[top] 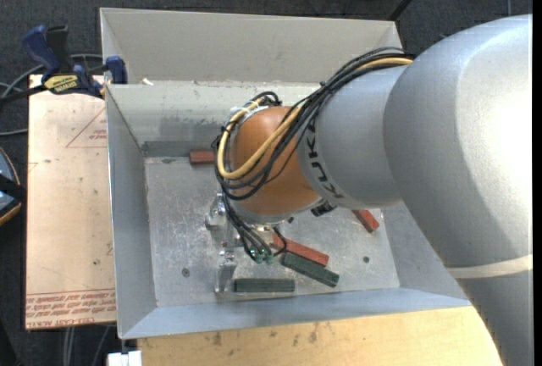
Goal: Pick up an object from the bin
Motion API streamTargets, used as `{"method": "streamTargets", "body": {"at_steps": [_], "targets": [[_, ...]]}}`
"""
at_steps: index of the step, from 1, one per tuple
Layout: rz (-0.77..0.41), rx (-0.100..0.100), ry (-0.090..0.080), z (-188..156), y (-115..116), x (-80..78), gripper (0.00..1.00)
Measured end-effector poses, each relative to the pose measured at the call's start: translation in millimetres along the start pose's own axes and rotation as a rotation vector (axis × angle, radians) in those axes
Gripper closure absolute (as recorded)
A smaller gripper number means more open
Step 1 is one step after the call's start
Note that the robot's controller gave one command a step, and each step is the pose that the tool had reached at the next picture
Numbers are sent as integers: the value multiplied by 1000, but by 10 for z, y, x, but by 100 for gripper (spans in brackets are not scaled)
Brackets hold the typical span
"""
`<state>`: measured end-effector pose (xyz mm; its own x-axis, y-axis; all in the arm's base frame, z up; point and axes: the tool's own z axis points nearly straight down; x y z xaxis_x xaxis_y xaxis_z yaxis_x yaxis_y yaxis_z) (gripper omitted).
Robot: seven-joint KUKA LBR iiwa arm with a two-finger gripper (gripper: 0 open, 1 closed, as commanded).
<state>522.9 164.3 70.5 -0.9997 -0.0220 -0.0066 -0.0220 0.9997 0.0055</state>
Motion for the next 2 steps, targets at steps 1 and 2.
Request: {"method": "streamTargets", "body": {"at_steps": [1,2], "targets": [[-93,-4,-11,-75,-334,251,0],[-9,4,5,-176,-545,304,0]]}}
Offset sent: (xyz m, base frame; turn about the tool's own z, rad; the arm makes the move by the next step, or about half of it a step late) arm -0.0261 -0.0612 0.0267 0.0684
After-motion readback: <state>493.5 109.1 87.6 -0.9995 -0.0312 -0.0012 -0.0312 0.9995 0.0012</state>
